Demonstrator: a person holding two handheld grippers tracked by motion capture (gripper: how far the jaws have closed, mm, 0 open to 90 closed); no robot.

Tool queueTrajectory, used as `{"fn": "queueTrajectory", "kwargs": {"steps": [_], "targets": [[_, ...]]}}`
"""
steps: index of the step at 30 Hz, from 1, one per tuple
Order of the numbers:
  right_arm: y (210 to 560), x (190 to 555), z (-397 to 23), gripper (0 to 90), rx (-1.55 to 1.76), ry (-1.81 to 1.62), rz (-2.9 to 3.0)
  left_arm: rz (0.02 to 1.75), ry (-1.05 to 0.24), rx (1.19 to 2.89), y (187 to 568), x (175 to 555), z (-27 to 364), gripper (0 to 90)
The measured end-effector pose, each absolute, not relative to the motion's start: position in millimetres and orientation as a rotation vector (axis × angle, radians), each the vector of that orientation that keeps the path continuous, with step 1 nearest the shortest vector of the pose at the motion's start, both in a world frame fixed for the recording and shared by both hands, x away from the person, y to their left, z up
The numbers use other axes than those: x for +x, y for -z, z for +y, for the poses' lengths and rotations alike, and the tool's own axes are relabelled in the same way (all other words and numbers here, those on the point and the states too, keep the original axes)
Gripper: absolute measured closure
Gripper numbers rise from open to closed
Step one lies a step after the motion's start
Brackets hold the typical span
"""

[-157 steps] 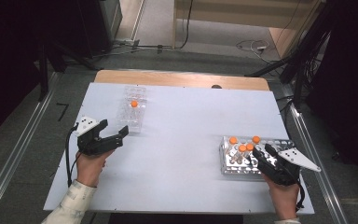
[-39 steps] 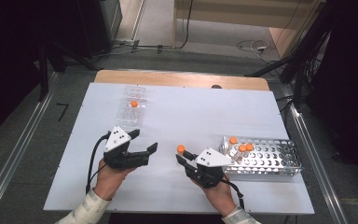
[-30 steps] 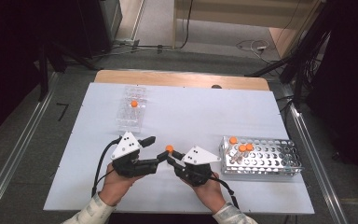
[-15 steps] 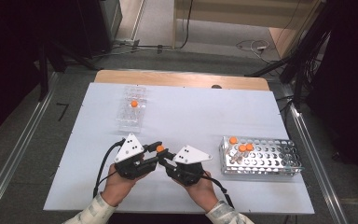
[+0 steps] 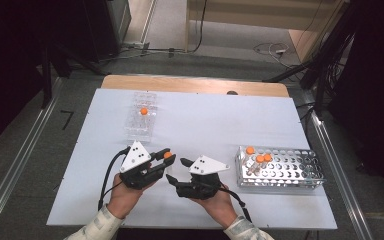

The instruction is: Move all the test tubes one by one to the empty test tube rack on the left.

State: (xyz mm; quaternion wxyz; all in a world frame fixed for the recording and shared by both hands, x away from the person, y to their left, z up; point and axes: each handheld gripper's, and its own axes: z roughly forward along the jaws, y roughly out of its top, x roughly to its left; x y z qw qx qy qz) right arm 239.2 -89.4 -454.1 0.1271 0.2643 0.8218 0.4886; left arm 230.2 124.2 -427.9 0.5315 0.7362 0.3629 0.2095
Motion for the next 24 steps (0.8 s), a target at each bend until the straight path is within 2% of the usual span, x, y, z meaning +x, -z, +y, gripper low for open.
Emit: {"fn": "queueTrajectory", "kwargs": {"steps": [3, 7, 24], "targets": [[455, 237, -101, 19.4, 0.784, -1.394, 2.393, 0.899, -0.513, 1.742, 426, 234, 132, 70.5], [456, 230, -119, 16.8, 0.79, -1.383, 2.391, 0.935, -0.53, 1.725, 425, 238, 141, 70.5], [452, 186, -193, 16.4, 0.851, -1.366, 2.313, 1.01, -0.57, 1.675, 422, 248, 165, 70.5]]}}
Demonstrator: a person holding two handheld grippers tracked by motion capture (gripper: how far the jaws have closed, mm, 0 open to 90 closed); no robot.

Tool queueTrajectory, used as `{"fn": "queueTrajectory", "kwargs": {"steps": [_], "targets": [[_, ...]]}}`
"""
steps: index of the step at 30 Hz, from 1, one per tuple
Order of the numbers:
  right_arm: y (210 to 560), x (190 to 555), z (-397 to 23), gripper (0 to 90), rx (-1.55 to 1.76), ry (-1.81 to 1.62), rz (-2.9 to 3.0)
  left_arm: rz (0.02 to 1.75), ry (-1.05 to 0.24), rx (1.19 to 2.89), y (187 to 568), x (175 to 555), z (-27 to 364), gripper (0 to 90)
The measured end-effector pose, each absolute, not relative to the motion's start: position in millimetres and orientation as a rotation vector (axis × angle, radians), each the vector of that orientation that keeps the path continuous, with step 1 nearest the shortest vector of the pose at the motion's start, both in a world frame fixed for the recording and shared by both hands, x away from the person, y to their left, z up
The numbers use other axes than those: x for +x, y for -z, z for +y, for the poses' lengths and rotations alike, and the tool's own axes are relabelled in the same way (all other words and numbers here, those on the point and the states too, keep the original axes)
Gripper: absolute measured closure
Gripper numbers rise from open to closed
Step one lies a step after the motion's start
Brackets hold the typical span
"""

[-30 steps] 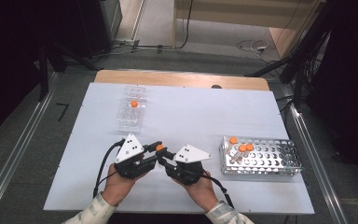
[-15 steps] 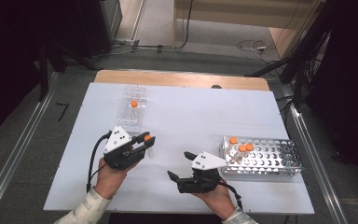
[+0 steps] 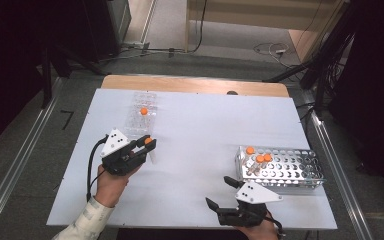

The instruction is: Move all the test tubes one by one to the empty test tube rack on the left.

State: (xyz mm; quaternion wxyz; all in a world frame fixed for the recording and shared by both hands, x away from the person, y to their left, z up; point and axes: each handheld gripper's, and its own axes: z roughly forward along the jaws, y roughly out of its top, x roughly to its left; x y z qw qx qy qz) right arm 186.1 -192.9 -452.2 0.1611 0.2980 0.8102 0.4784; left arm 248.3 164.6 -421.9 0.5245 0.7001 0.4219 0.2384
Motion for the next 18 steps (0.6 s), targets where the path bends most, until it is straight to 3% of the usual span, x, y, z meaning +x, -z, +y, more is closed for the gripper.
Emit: {"fn": "queueTrajectory", "kwargs": {"steps": [18], "targets": [[454, 181, -251, 16.4, 1.051, -1.33, 2.158, 1.06, -0.605, 1.645, 419, 255, 180, 70.5]]}}
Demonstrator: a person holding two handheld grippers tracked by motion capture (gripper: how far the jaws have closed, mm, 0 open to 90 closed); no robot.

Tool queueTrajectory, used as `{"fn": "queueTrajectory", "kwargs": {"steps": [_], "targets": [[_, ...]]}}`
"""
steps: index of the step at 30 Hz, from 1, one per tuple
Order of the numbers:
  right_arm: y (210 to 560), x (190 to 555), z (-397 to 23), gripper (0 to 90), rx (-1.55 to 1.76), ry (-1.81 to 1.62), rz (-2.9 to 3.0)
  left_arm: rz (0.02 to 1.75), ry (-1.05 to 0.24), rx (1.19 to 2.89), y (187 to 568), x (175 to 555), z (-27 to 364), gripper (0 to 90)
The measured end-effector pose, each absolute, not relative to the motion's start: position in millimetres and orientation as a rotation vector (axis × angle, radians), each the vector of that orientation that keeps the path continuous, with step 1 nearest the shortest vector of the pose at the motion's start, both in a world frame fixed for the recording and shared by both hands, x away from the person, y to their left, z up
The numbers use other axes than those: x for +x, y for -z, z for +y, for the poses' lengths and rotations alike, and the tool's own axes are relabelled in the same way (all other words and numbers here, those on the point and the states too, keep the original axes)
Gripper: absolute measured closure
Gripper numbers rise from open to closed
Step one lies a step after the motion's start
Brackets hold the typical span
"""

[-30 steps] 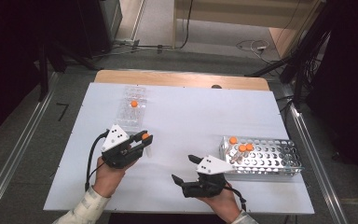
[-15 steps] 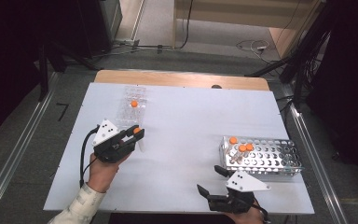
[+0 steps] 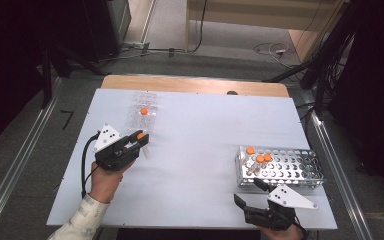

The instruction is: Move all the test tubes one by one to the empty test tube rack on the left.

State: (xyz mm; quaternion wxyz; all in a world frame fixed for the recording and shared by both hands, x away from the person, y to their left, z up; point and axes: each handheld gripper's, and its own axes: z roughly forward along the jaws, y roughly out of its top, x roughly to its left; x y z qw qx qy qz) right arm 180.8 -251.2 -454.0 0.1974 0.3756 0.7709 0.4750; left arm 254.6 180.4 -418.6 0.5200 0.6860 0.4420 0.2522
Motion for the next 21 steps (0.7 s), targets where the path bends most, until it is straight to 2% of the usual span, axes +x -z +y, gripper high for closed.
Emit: {"fn": "queueTrajectory", "kwargs": {"steps": [21], "targets": [[454, 180, -269, 16.8, 1.119, -1.332, 2.099, 1.153, -0.667, 1.588, 399, 287, 205, 70.5]]}}
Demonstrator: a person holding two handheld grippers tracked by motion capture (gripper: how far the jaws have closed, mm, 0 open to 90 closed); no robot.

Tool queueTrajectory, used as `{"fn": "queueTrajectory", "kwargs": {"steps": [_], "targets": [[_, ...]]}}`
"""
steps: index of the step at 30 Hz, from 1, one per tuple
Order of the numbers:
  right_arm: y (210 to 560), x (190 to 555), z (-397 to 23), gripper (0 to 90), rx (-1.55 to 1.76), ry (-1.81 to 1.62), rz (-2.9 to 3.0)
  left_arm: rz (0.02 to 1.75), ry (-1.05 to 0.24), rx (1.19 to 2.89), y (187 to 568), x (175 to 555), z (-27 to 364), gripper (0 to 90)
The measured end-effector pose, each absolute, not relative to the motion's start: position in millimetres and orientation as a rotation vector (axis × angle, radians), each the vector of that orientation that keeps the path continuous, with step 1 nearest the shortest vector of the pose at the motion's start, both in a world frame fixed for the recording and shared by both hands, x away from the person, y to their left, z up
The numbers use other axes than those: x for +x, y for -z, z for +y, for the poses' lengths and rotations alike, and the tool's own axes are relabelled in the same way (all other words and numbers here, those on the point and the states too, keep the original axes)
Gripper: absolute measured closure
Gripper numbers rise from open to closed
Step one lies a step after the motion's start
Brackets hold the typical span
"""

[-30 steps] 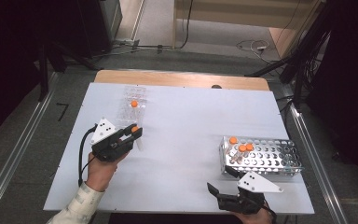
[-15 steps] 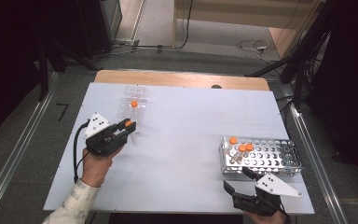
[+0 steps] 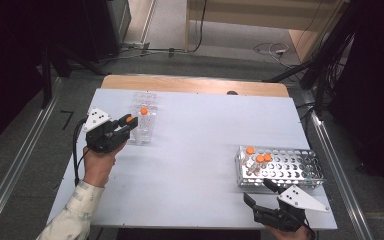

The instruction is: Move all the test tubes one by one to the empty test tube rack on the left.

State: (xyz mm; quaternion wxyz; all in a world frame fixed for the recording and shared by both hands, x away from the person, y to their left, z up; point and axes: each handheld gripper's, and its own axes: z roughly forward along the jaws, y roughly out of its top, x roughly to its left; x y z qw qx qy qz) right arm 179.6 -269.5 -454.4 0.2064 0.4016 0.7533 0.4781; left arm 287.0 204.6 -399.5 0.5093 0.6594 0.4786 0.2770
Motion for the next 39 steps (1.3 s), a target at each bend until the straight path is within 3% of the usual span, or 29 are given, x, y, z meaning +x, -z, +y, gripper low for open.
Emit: {"fn": "queueTrajectory", "kwargs": {"steps": [19, 39], "targets": [[454, 180, -271, 17.1, 1.132, -1.349, 2.093, 1.208, -0.759, 1.585, 380, 339, 207, 70.5], [454, 180, -271, 17.3, 1.134, -1.353, 2.097, 1.263, -0.761, 1.612, 403, 362, 203, 70.5]]}}
